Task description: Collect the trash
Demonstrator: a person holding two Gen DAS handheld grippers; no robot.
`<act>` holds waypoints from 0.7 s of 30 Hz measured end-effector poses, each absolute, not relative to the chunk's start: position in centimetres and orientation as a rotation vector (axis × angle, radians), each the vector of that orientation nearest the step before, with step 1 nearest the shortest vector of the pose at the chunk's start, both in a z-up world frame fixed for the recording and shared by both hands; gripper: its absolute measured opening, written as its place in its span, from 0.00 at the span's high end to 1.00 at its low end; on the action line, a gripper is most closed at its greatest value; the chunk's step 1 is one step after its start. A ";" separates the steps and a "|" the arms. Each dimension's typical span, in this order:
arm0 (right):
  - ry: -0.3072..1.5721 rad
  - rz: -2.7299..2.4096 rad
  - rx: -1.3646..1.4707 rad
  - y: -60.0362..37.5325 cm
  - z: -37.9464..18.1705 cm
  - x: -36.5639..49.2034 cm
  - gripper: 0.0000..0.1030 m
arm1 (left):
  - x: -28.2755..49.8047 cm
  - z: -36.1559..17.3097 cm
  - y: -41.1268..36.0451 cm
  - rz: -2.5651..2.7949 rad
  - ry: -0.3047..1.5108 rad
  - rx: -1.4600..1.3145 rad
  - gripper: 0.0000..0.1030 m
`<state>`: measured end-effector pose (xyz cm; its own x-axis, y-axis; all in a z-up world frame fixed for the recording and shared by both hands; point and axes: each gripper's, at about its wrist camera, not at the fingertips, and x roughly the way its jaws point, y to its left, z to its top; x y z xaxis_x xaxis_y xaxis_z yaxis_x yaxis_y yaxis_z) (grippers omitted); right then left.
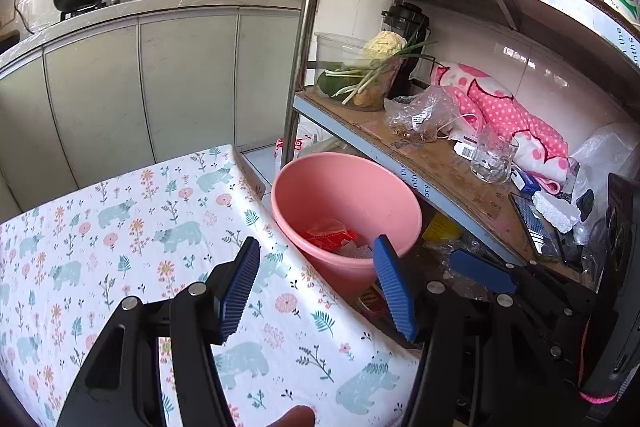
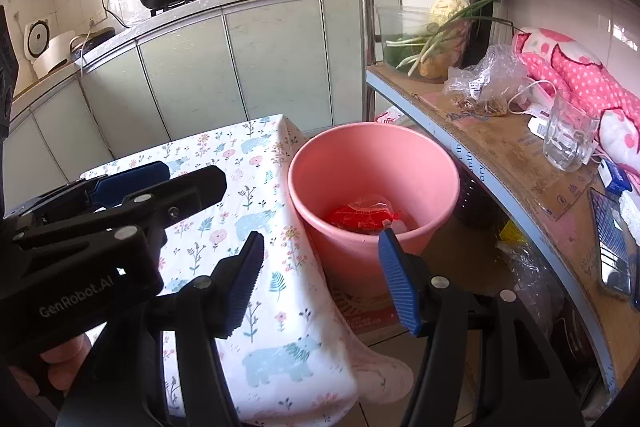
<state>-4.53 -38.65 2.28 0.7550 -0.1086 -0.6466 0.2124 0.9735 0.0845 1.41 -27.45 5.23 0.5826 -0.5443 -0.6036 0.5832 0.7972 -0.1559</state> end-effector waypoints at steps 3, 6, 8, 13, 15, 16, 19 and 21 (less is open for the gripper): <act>0.688 -0.173 0.144 -38.0 2.4 -5.2 0.42 | 0.6 5.2 -26.9 -0.647 0.685 0.049 0.44; 0.678 -0.178 0.139 -37.4 2.6 -5.9 0.42 | -0.1 5.2 -26.4 -0.639 0.682 0.040 0.44; 0.675 -0.181 0.138 -37.3 2.7 -6.3 0.42 | -0.5 5.2 -26.2 -0.635 0.680 0.038 0.44; 0.671 -0.190 0.134 -36.9 2.8 -7.0 0.42 | -1.3 5.4 -26.1 -0.638 0.673 0.038 0.44; 0.669 -0.195 0.132 -37.0 2.8 -7.2 0.42 | -1.4 5.5 -26.1 -0.640 0.669 0.036 0.44; 0.669 -0.197 0.130 -37.0 2.8 -7.2 0.42 | -1.4 5.6 -26.1 -0.641 0.669 0.034 0.44; 0.667 -0.206 0.127 -37.1 2.8 -7.2 0.42 | -1.6 5.6 -26.2 -0.646 0.664 0.037 0.44; 0.663 -0.207 0.133 -37.3 2.7 -7.0 0.42 | -1.5 5.5 -26.1 -0.646 0.666 0.036 0.44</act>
<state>-6.97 -37.26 2.72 0.7688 -0.1476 -0.6222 0.2324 0.9710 0.0569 -1.55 -26.10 5.46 0.5994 -0.5458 -0.5856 0.5682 0.8053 -0.1689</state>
